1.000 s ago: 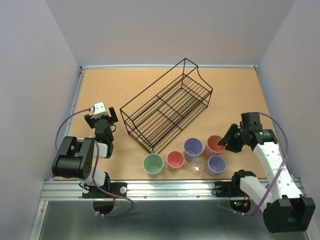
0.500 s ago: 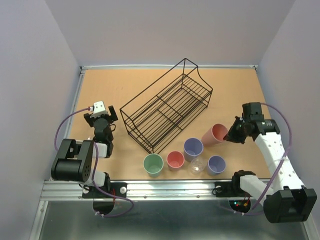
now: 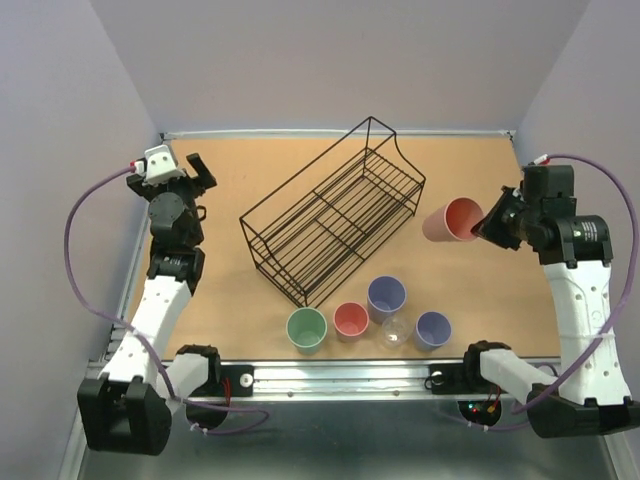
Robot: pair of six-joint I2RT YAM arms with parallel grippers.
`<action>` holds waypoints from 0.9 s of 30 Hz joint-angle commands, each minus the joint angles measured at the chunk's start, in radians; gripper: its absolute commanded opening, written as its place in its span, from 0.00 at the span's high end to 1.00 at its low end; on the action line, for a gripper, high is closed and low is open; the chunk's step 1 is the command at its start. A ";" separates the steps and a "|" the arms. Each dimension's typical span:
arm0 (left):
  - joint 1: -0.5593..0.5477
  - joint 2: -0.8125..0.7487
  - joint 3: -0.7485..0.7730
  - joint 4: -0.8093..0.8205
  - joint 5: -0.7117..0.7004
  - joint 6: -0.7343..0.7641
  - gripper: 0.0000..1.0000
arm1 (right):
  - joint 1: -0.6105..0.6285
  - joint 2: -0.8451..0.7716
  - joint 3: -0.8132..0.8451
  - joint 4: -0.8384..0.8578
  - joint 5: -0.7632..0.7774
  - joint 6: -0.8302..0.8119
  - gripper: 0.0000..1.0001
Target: Load the cups into the dish rack
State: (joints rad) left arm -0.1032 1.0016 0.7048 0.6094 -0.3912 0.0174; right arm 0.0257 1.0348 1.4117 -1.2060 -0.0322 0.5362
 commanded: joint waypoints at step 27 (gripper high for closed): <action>-0.691 -0.083 0.558 -0.587 0.612 -0.964 0.01 | -0.004 -0.299 -0.171 0.930 -0.838 0.576 1.00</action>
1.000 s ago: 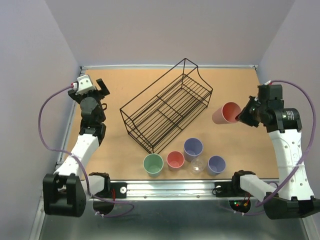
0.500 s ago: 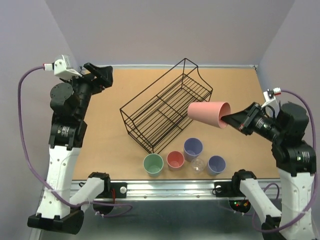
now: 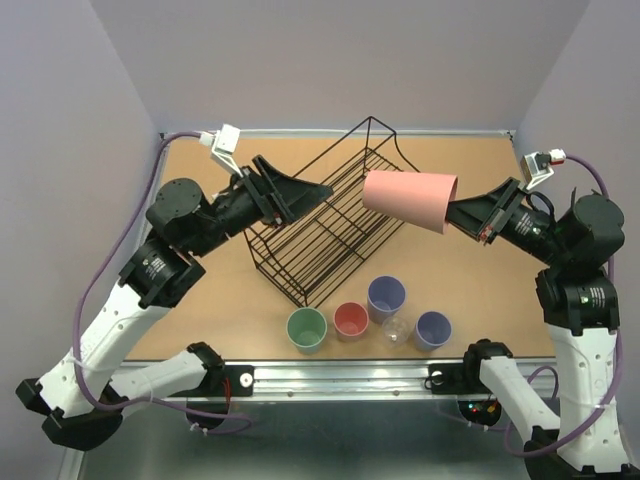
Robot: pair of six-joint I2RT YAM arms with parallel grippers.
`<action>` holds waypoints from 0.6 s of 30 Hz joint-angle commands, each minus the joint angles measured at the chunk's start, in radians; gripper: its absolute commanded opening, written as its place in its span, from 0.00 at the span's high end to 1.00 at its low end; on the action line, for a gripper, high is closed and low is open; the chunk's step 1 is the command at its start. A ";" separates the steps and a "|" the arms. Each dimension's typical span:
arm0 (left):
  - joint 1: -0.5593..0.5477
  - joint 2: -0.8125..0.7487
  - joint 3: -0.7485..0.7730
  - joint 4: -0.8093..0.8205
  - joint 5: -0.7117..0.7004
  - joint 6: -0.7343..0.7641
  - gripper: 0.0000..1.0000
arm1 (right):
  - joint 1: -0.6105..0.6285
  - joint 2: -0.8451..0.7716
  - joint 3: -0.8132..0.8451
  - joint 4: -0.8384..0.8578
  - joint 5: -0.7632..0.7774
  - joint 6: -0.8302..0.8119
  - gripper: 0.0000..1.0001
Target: Load the cups into the dish rack
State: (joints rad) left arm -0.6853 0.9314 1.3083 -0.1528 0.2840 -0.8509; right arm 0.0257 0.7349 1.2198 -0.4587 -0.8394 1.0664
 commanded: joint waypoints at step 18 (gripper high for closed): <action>-0.419 0.185 -0.021 0.588 -0.273 -0.105 0.01 | -0.004 -0.034 -0.011 0.292 -0.092 0.158 1.00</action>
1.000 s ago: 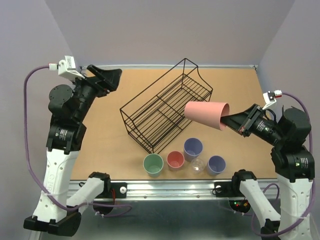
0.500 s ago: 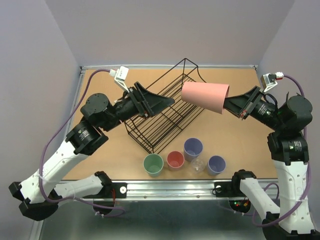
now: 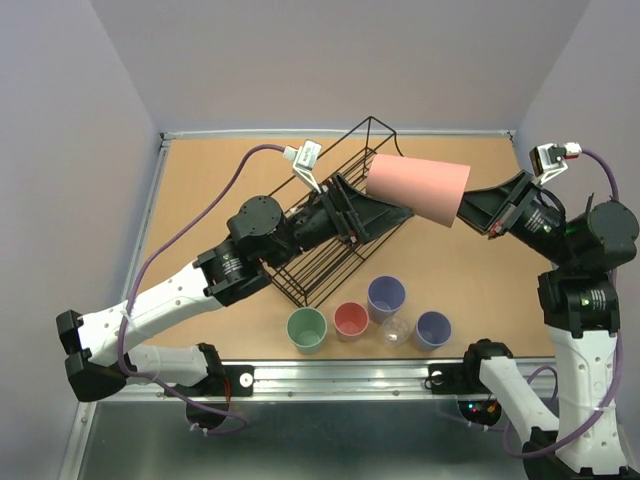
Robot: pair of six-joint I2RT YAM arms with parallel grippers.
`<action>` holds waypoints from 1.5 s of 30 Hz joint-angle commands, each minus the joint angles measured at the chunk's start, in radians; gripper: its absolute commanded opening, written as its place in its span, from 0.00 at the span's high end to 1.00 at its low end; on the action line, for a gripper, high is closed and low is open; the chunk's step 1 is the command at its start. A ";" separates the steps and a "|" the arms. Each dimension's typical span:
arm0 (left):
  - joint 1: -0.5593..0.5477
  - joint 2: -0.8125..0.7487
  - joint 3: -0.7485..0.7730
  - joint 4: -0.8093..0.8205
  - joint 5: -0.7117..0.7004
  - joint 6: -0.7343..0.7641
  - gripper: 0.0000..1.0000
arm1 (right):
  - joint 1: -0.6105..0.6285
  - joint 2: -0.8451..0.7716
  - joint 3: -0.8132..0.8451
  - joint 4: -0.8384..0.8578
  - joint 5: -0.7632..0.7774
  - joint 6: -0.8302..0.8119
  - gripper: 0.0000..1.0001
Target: Load the cups into the dish rack
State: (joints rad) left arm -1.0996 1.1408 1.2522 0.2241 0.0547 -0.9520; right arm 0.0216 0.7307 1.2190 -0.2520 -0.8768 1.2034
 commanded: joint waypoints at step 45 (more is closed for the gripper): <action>0.056 -0.102 0.099 0.016 -0.047 0.111 1.00 | 0.000 -0.033 -0.082 0.082 -0.044 -0.048 0.55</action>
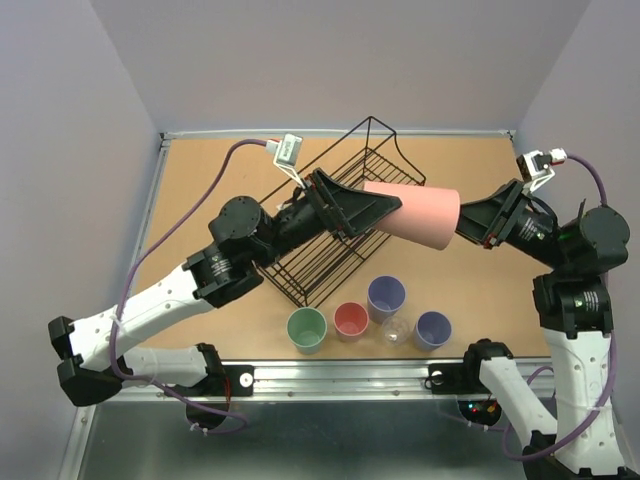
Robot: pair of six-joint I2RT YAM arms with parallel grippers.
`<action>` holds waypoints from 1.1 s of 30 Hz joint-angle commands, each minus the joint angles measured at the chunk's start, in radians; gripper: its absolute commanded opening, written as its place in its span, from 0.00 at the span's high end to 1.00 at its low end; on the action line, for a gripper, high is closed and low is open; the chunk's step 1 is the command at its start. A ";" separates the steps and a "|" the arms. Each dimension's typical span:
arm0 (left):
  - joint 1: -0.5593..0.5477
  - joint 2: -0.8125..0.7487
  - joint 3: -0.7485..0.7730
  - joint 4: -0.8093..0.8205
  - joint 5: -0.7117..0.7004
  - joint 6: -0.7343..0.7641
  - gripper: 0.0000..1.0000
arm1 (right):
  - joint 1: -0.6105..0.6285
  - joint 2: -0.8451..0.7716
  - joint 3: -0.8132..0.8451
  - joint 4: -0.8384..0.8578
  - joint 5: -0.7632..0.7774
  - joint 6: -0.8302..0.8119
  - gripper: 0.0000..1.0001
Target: Load the cups into the dish rack
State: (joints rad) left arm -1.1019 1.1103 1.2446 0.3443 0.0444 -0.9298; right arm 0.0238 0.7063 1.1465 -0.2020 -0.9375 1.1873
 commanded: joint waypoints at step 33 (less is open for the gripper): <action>0.743 0.241 0.589 -1.265 0.142 0.654 1.00 | -0.002 -0.056 -0.114 -0.074 -0.026 -0.078 0.45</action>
State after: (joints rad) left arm -0.3885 1.3602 1.7786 -0.9302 0.1112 -0.3191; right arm 0.0235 0.6552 1.0458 -0.2859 -0.9432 1.1389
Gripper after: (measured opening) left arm 0.772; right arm 0.556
